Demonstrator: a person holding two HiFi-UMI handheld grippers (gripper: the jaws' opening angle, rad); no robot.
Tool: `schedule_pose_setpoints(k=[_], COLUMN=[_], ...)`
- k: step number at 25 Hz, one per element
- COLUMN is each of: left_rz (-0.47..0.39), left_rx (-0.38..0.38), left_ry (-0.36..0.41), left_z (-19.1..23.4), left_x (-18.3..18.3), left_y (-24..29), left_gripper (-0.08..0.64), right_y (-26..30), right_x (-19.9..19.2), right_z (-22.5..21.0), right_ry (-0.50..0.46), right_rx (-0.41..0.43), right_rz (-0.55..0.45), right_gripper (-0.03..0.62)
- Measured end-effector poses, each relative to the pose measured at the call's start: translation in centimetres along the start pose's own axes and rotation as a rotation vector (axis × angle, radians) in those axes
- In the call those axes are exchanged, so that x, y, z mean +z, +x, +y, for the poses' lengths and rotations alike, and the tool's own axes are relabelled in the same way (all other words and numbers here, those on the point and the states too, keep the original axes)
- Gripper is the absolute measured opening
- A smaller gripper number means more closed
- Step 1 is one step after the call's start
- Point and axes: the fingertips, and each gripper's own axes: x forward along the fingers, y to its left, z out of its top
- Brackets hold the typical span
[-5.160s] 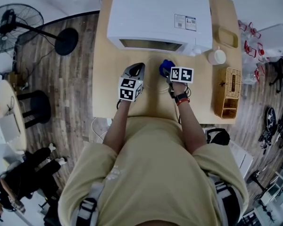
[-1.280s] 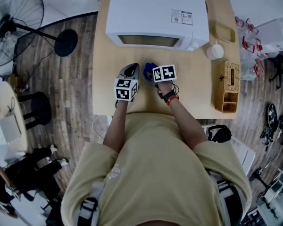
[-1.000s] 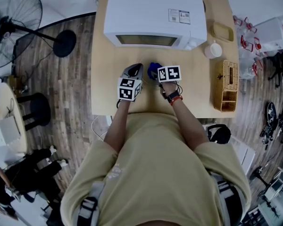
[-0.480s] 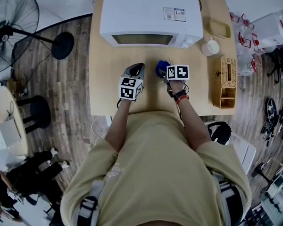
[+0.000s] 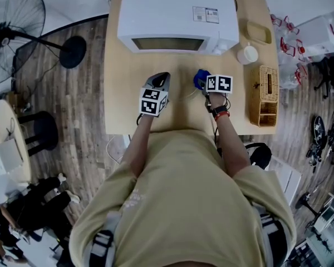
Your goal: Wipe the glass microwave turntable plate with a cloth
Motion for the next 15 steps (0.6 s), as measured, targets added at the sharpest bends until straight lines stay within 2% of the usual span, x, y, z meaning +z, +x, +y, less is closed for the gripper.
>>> schedule_pose_setpoints(k=[9, 12, 15], left_rz=[-0.001, -0.007, -0.017], left_rx=[0.031, 0.050, 0.068], left_ry=[-0.018, -0.030, -0.045], left_z=[1.3, 2.1, 2.9], left_x=[-0.4, -0.5, -0.5], left_y=[-1.0, -1.5, -1.9], left_gripper=[0.012, 0.012, 0.012], right_y=[-0.2, -0.2, 0.0], right_x=[-0.1, 0.1, 0.1], right_z=[-0.4, 0.6, 2.5], right_ry=[0.003, -0.024, -0.039], right_rx=[-0.023, -0.022, 0.013], right_rz=[-0.004, 0.001, 0.005], right_gripper=[0.181, 0.175, 0.175])
